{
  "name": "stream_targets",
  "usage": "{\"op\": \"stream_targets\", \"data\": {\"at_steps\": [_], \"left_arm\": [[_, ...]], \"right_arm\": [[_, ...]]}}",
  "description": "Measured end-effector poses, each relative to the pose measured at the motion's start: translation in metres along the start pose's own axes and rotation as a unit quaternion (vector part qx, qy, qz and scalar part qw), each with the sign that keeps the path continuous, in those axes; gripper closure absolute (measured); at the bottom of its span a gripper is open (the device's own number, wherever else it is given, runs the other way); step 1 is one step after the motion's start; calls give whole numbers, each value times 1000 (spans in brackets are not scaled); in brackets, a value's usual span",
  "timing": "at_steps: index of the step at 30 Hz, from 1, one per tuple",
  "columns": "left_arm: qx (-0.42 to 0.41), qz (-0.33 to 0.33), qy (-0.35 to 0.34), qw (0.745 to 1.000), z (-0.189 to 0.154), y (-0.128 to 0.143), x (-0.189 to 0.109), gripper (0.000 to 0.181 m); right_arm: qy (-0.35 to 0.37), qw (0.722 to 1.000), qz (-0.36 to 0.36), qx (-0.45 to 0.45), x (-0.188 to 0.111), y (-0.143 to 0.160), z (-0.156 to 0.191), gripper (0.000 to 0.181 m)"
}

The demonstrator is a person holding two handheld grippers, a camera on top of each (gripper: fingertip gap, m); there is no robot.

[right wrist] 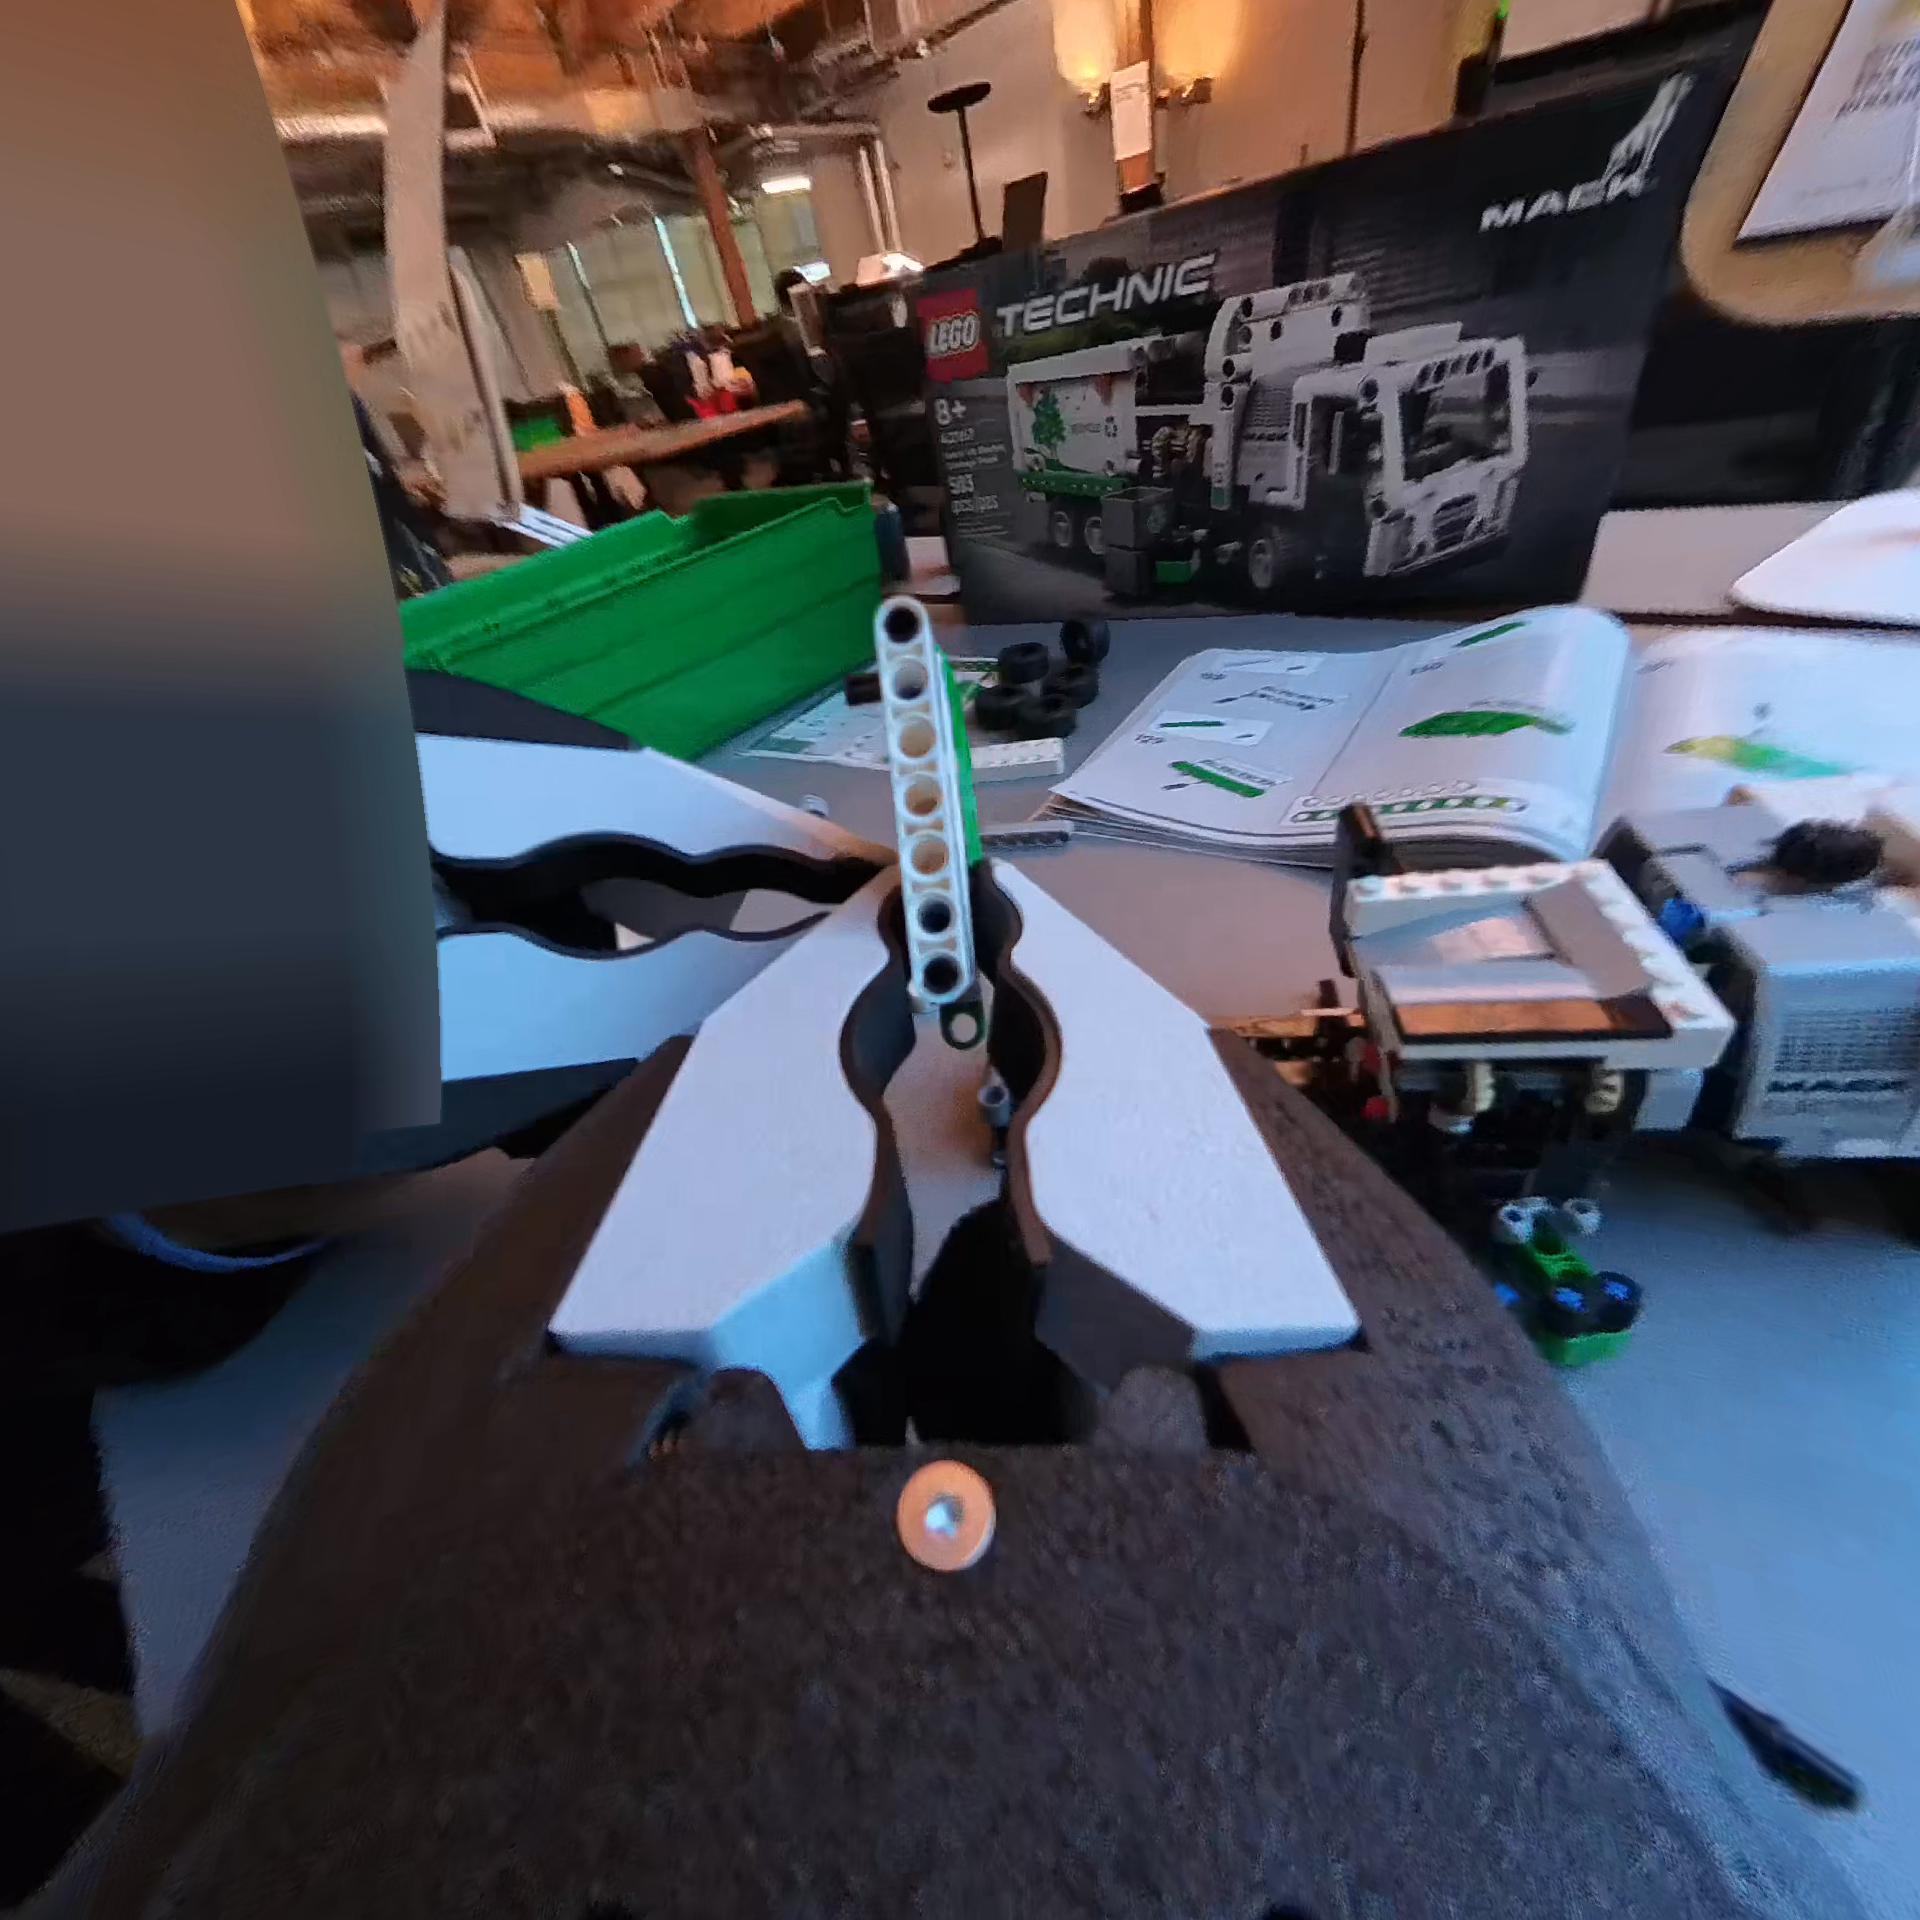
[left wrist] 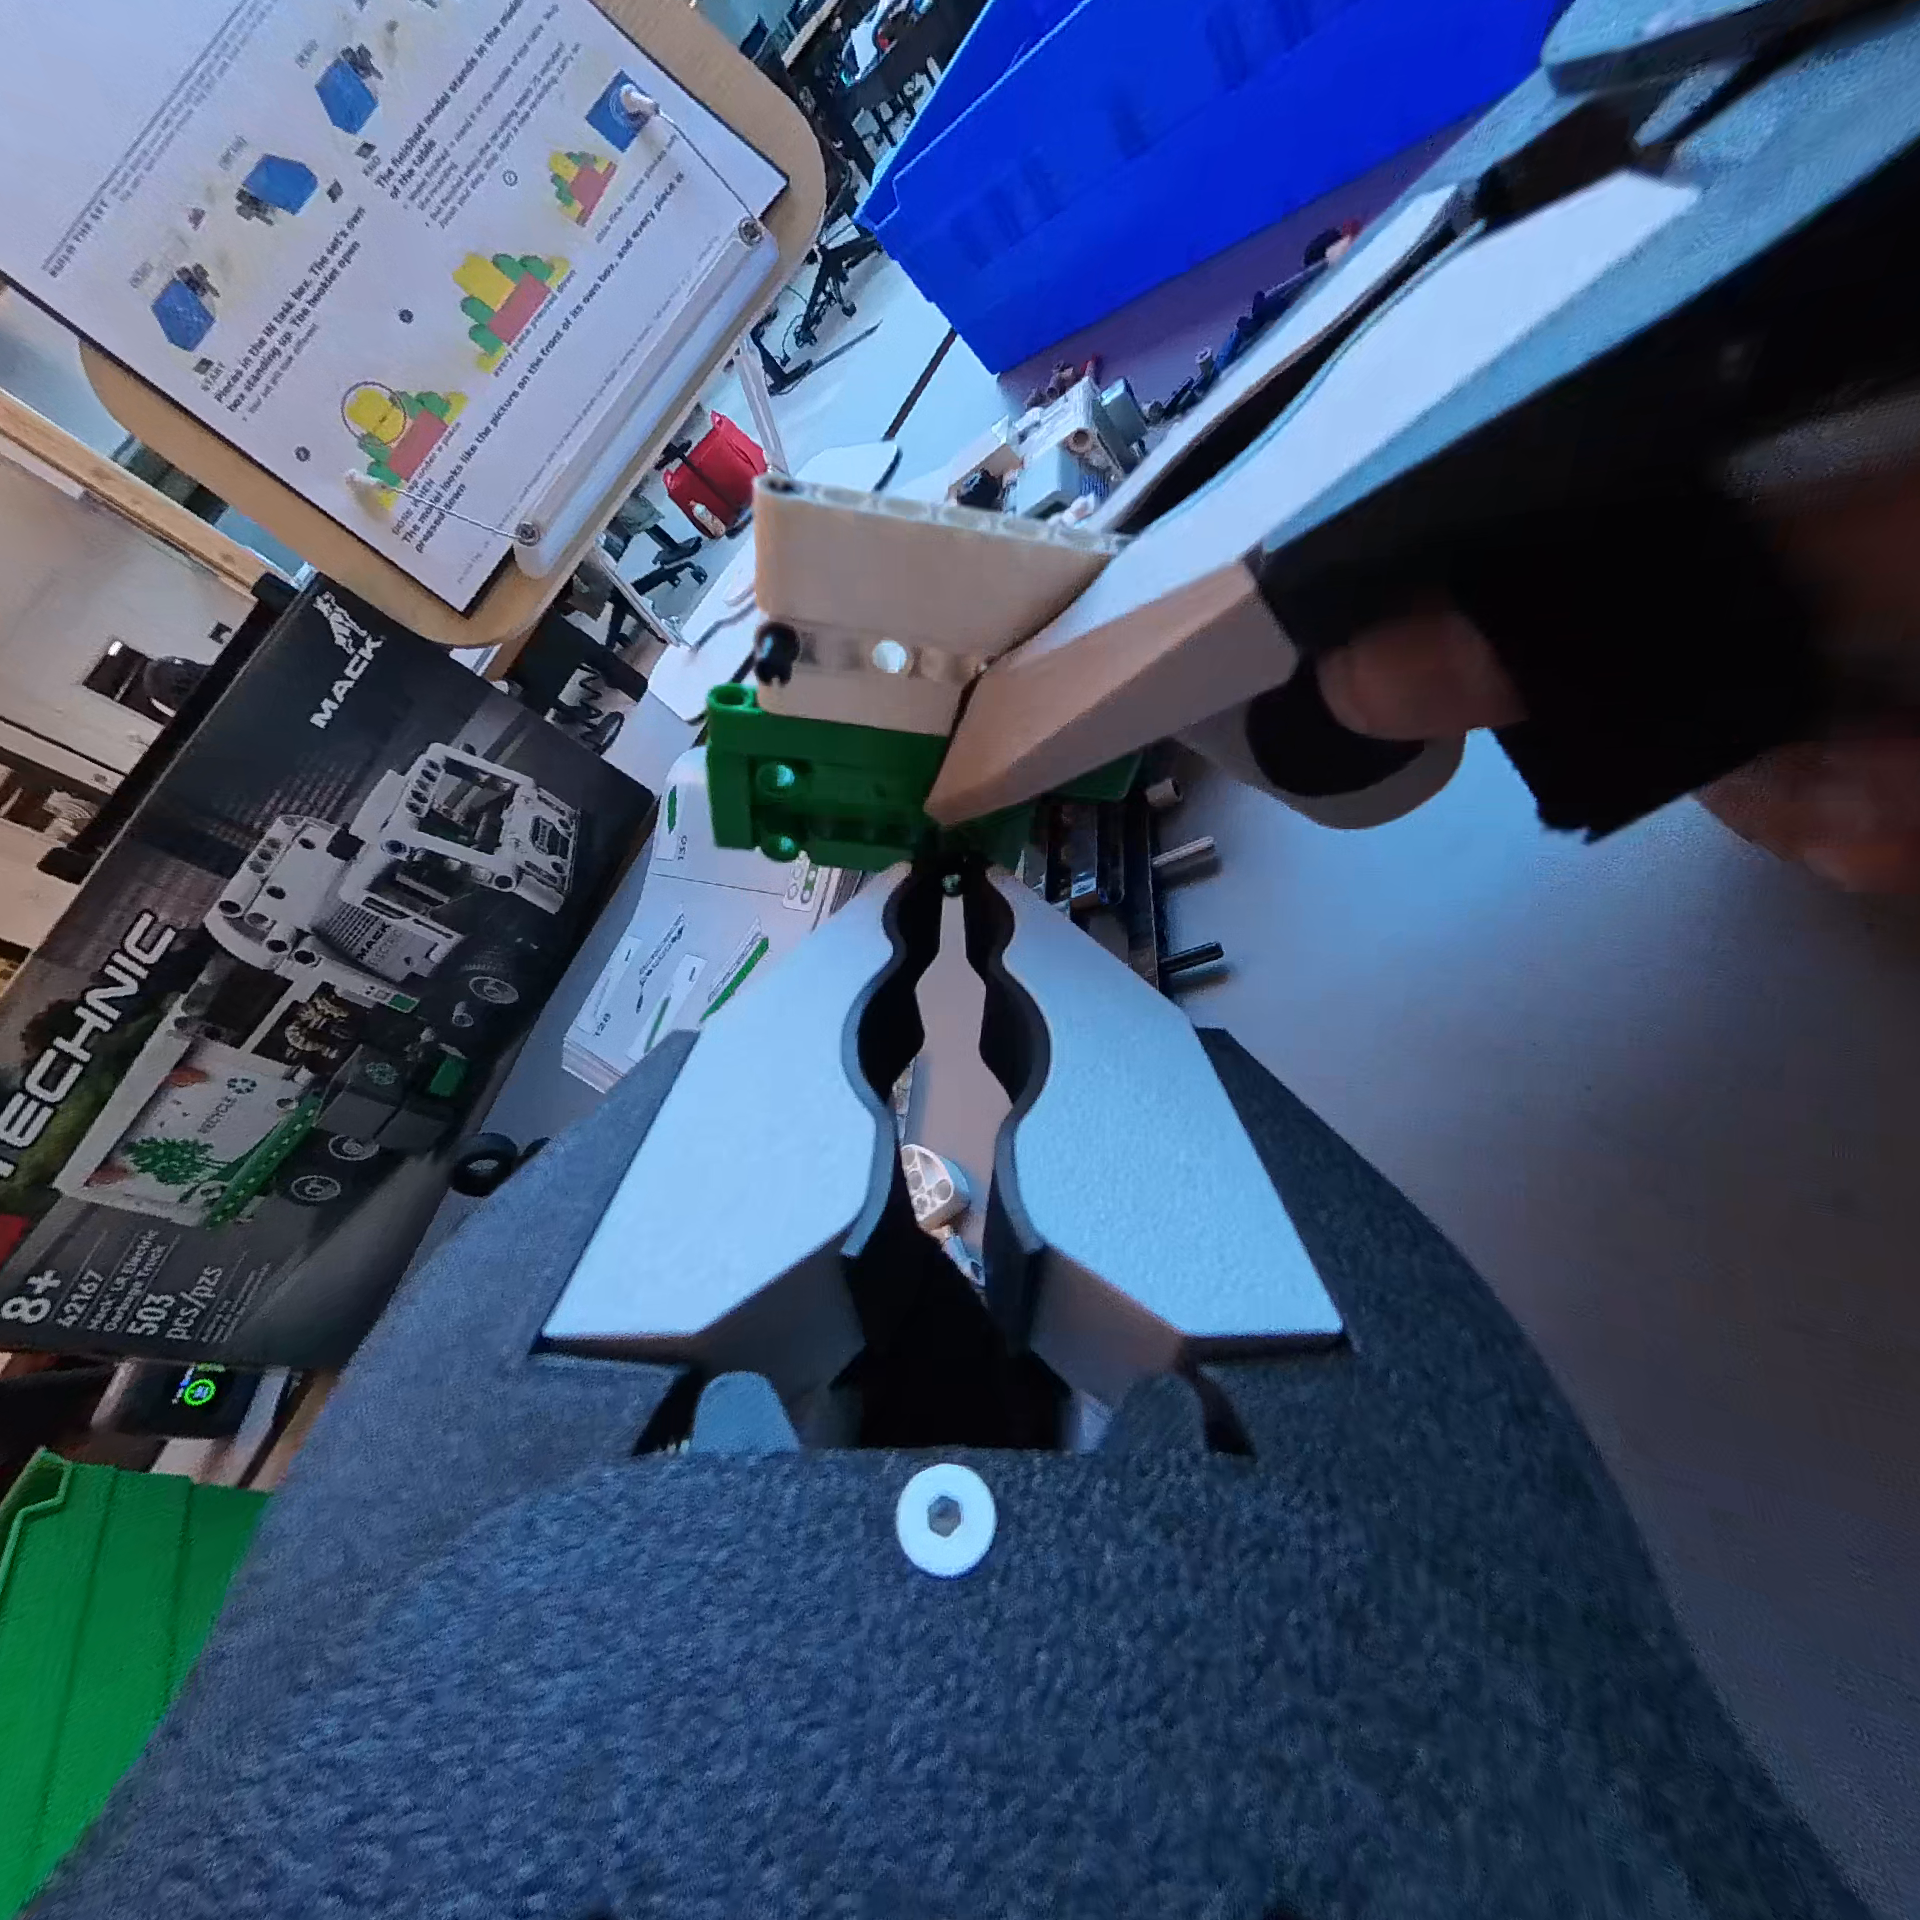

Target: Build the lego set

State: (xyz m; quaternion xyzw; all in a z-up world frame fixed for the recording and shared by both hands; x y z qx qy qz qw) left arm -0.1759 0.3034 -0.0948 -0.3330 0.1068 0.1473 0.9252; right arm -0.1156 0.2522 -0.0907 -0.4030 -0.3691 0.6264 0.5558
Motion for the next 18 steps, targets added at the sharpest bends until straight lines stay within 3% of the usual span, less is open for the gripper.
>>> {"op": "stream_targets", "data": {"at_steps": [7,12,18], "left_arm": [[11,-61,5,998,4,0,-9,178],[11,-124,10,992,9,-1,-17,178],[43,-146,-6,988,9,-3,-20,178]], "right_arm": [[-74,994,-9,77,-4,-3,-3,174],[-151,974,-19,170,-8,-7,-7,174],[-178,966,-21,185,-9,-8,-6,174]]}}
Point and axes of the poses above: each gripper's, where its closed fingertips meet, x out along the fingers, y out of its underside, z = x × y across the jaws, the point moved 6 cm from there along -x, back along the fingers, and after that the axes turned 12 degrees about x, right-handed, at the moved point
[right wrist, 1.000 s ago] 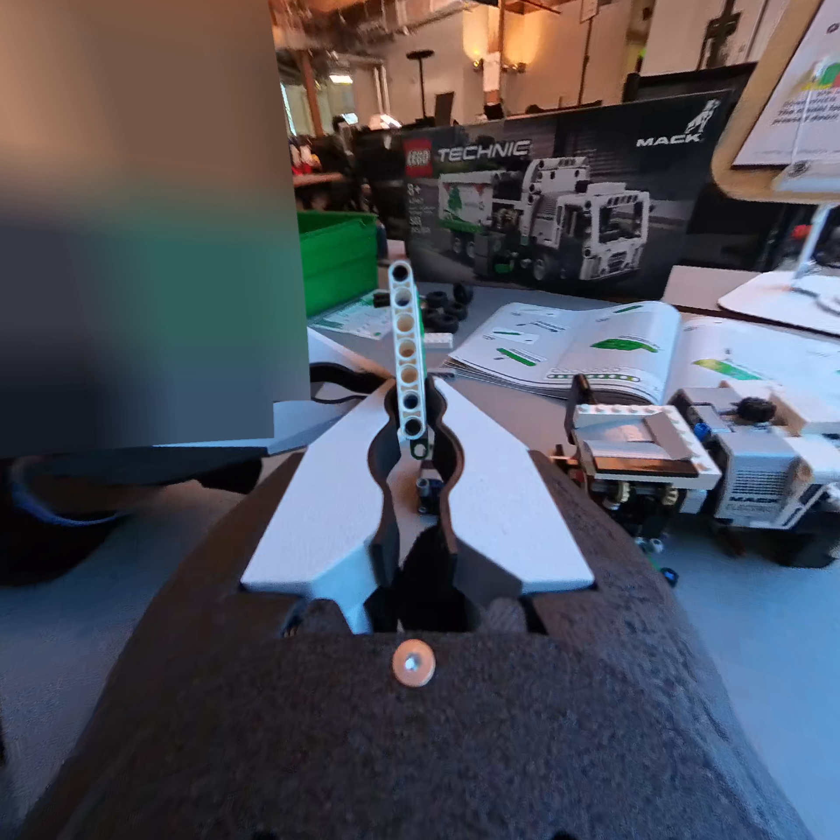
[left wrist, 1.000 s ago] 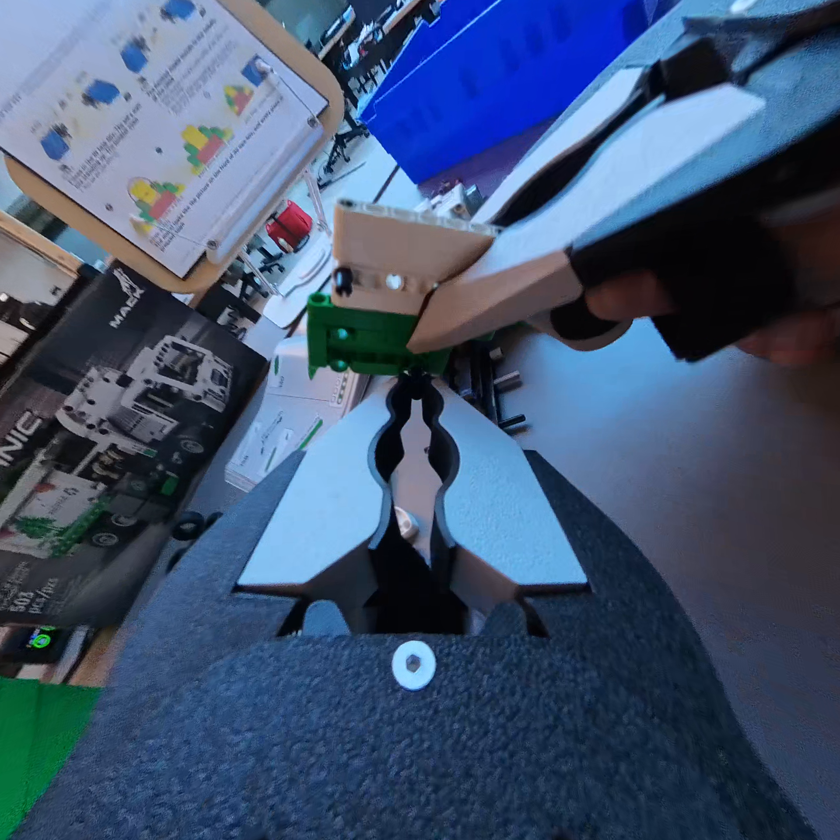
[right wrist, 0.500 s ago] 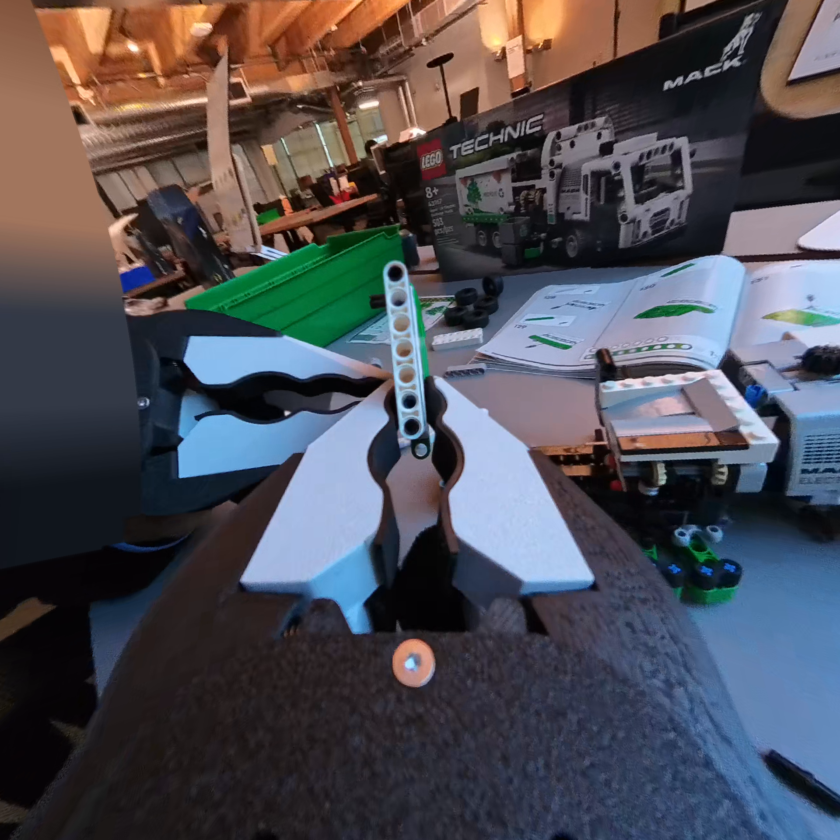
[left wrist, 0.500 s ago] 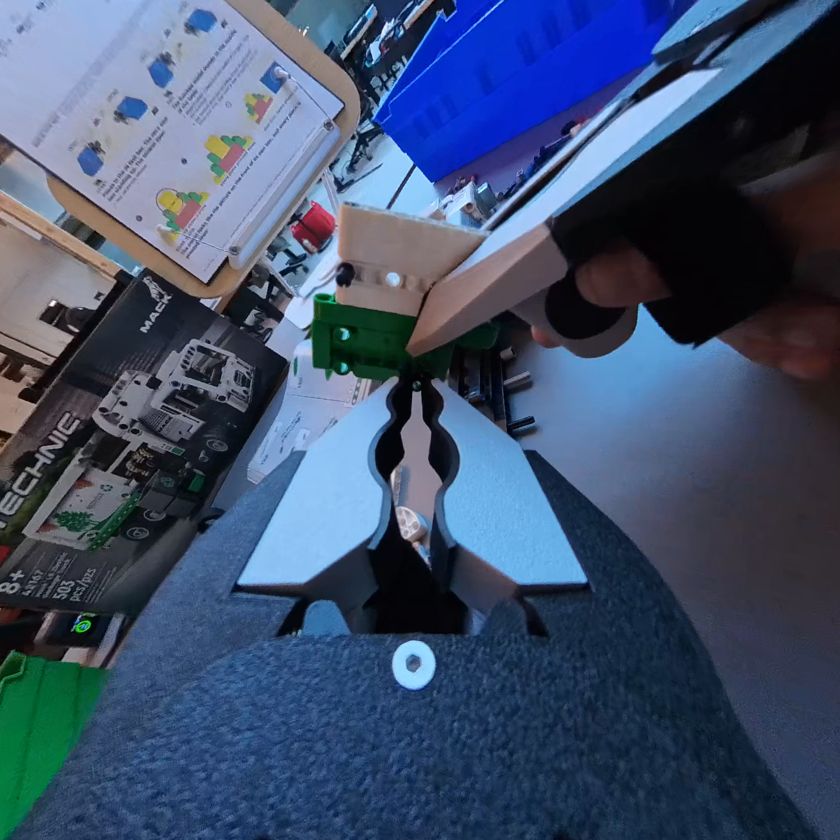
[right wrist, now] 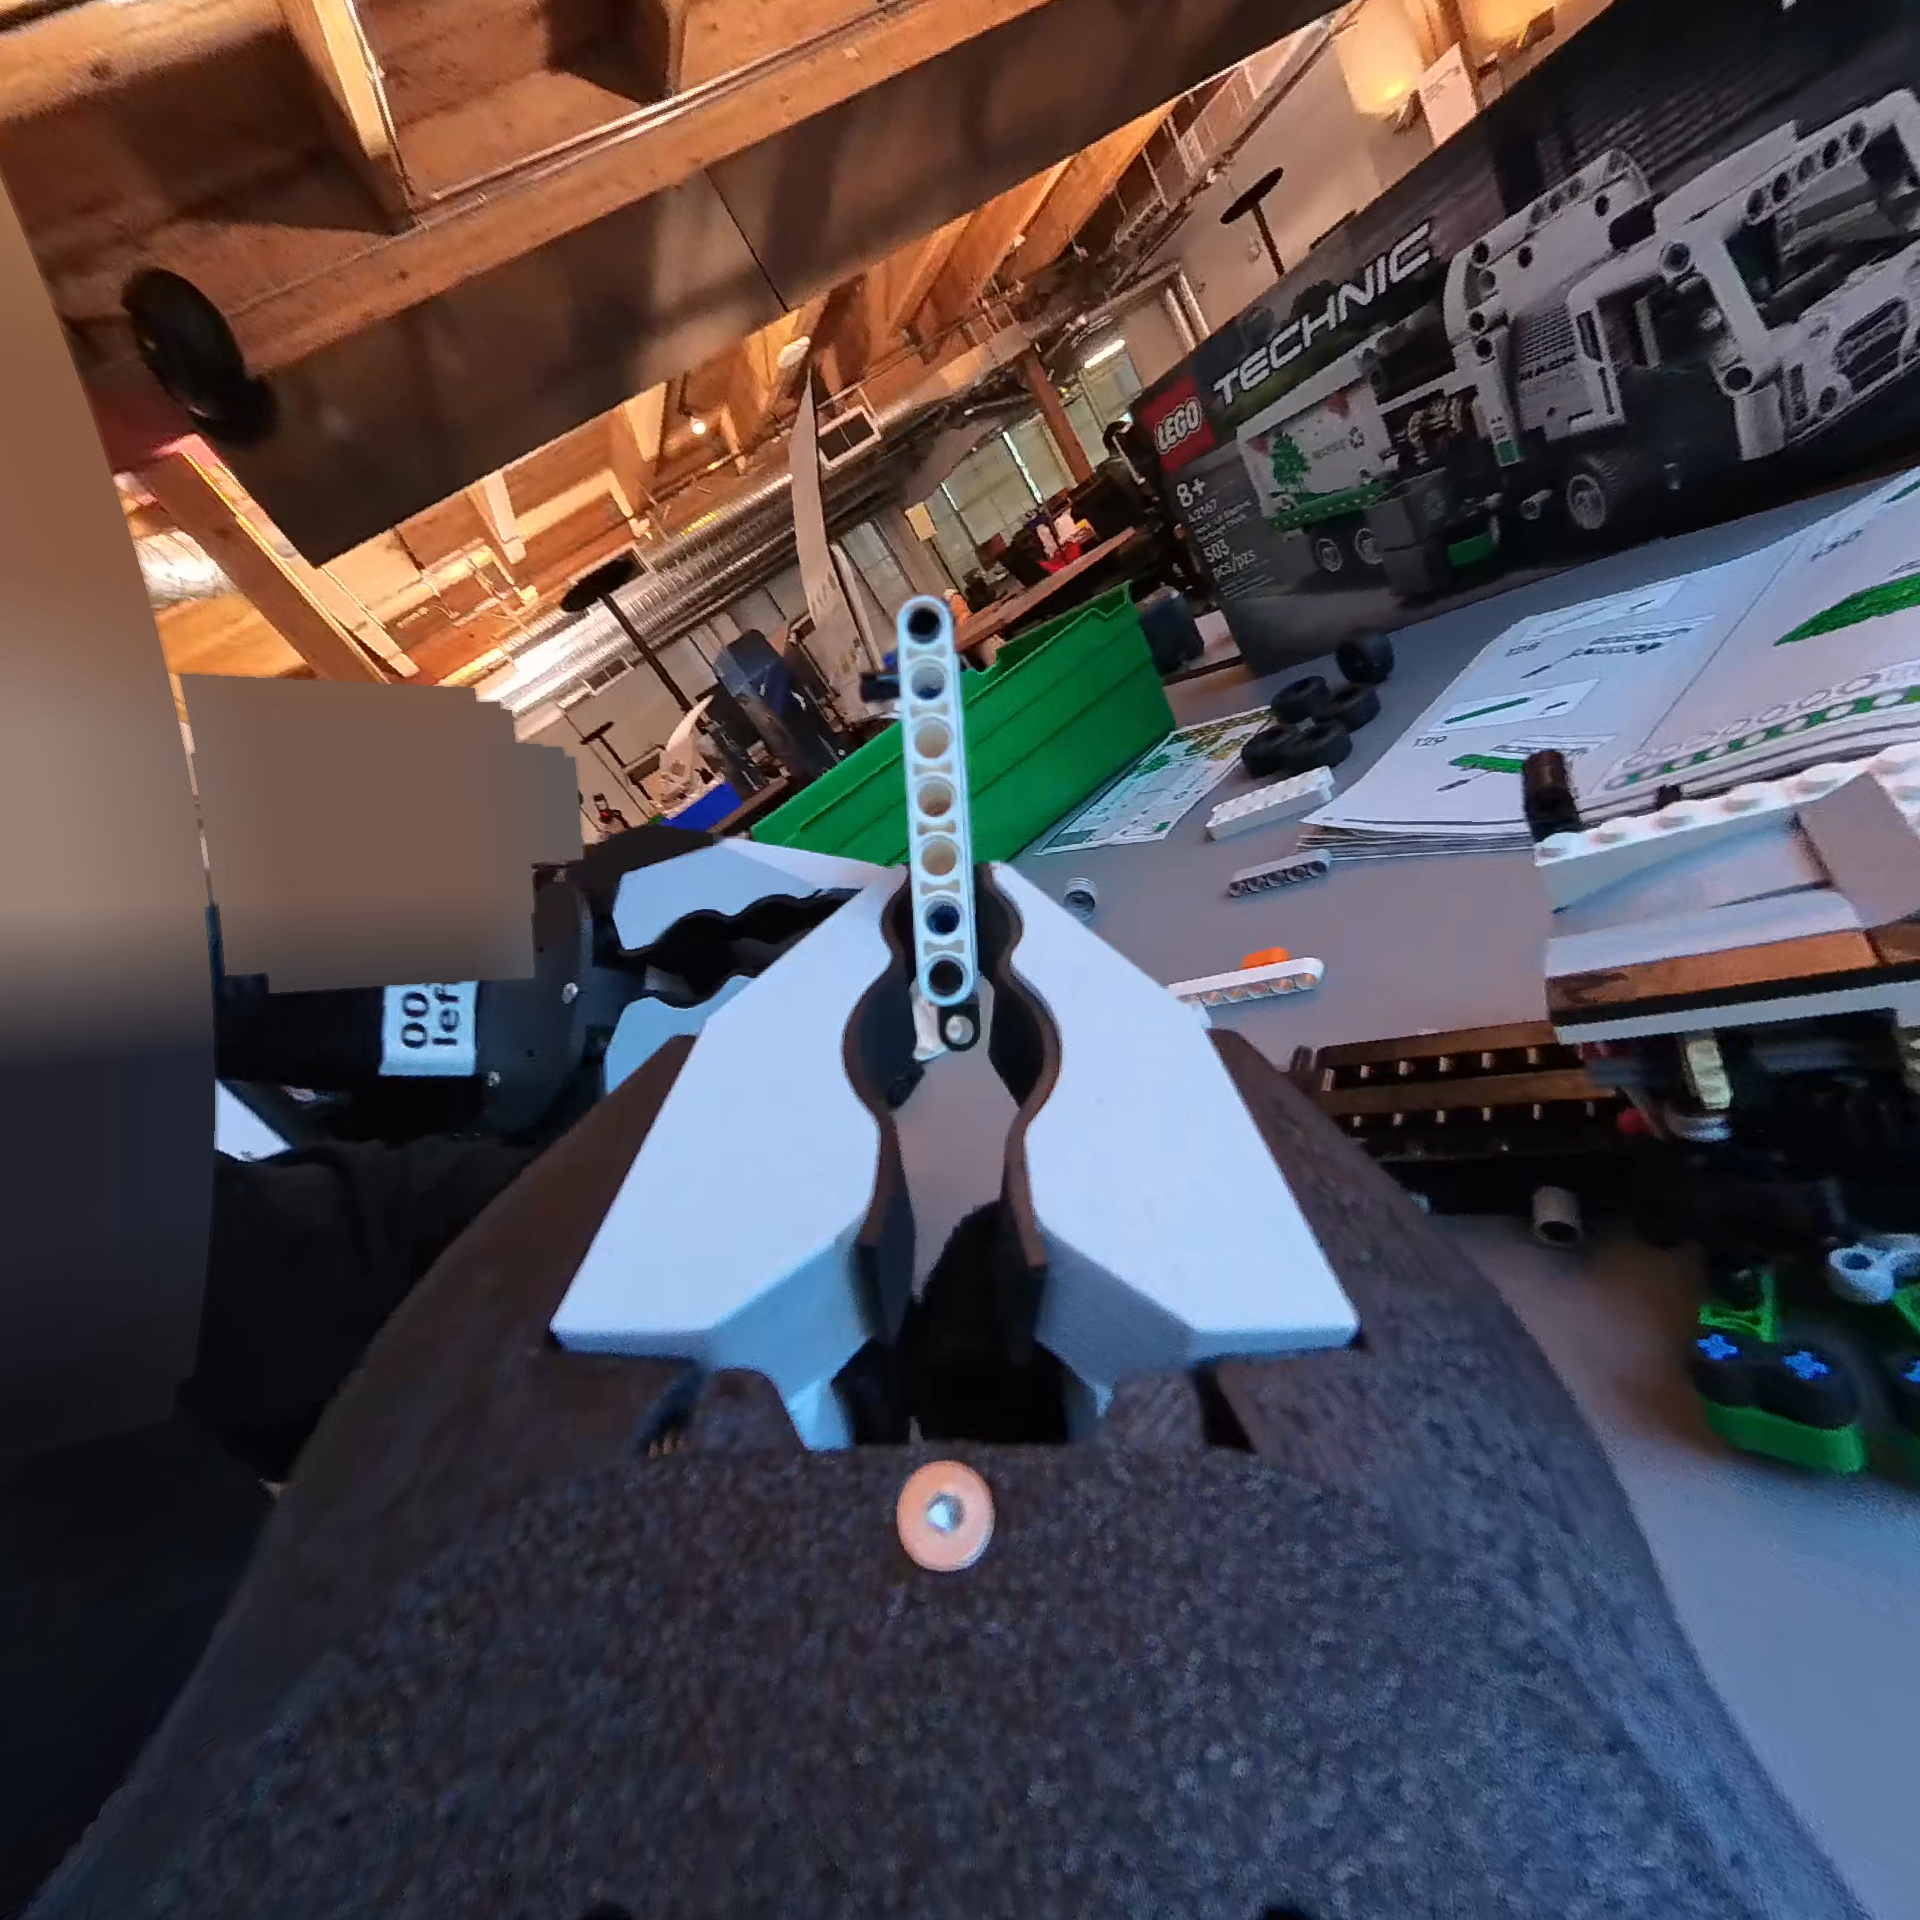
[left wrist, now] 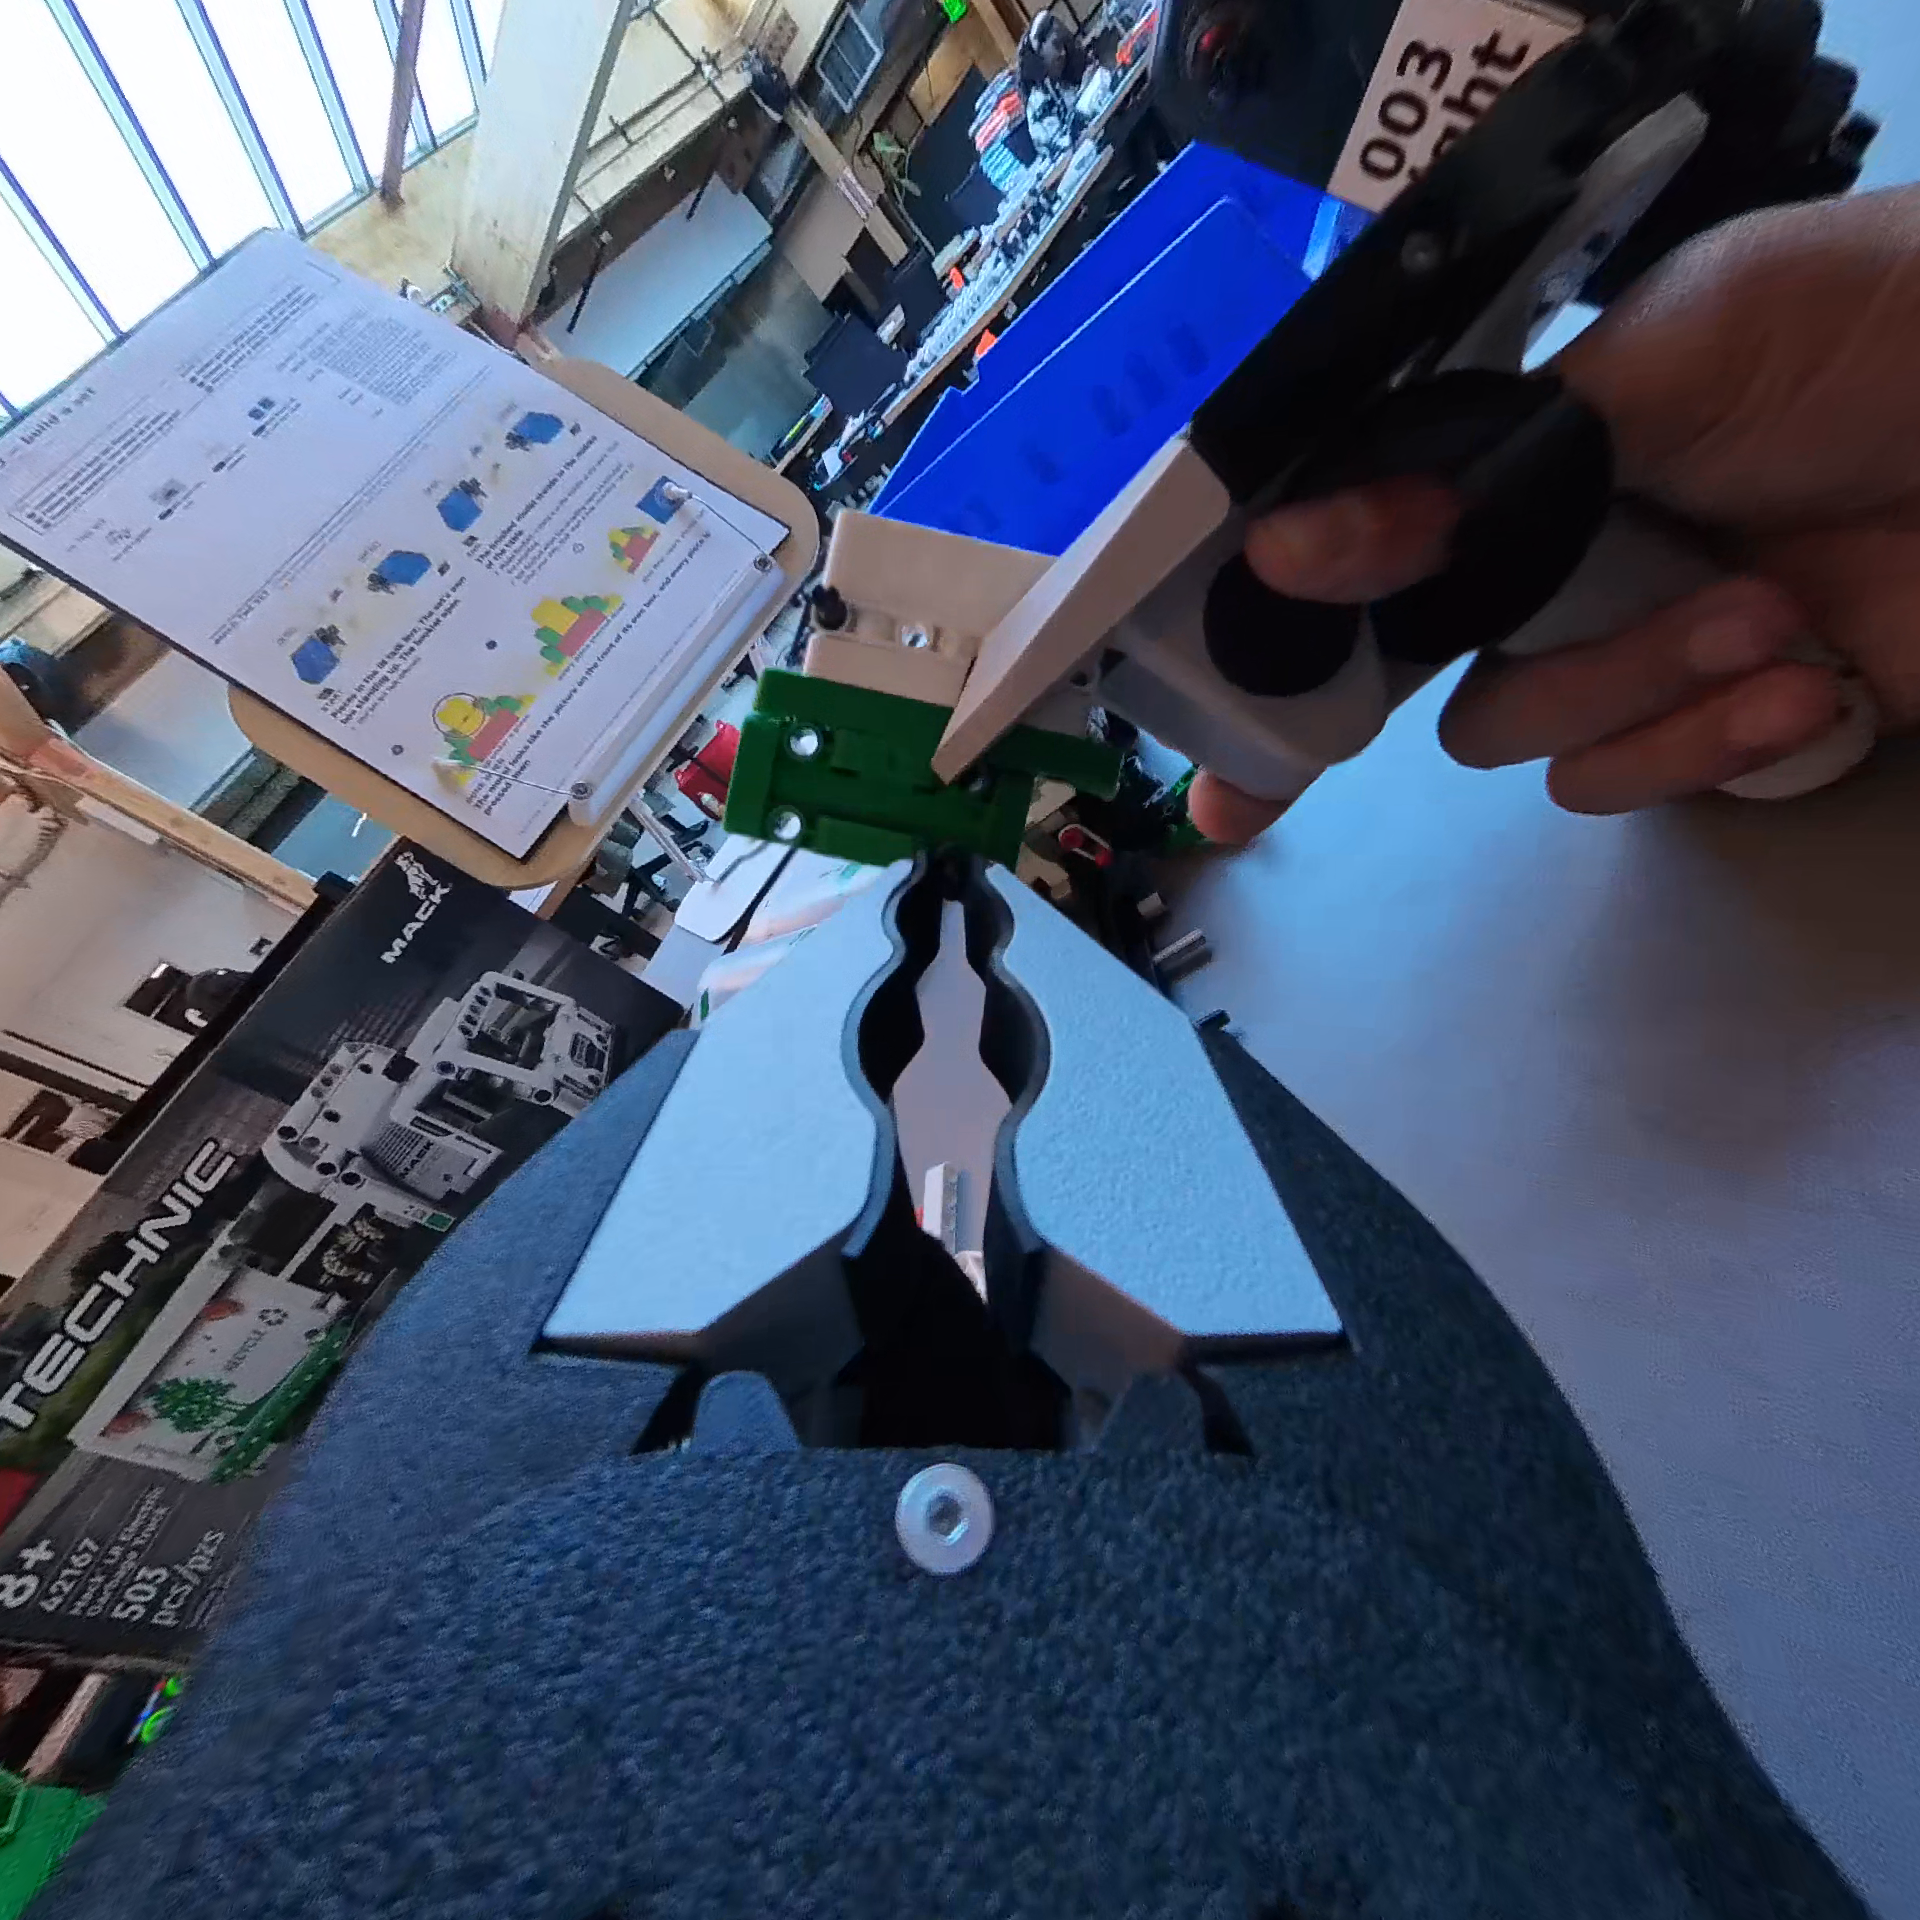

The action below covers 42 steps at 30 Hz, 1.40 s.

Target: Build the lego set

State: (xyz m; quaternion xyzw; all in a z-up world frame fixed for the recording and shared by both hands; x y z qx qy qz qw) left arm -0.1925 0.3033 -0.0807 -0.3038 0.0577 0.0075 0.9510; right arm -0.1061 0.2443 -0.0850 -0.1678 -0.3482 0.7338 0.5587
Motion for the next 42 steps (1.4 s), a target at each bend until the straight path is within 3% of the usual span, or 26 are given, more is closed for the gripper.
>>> {"op": "stream_targets", "data": {"at_steps": [4,13,24,38,42], "left_arm": [[22,25,0,999,-3,2,3,178],[-3,80,25,996,-9,11,12,178],[-4,136,7,991,-14,13,21,177],[-31,109,6,994,-10,12,23,179],[-87,66,15,994,-2,11,14,165]], "right_arm": [[13,1000,6,0,-1,0,-3,174],[119,982,26,-141,3,6,-1,174],[189,962,29,-195,8,12,0,173],[162,979,4,-125,2,3,-8,174],[138,984,-23,-107,-4,-3,-7,174]]}}
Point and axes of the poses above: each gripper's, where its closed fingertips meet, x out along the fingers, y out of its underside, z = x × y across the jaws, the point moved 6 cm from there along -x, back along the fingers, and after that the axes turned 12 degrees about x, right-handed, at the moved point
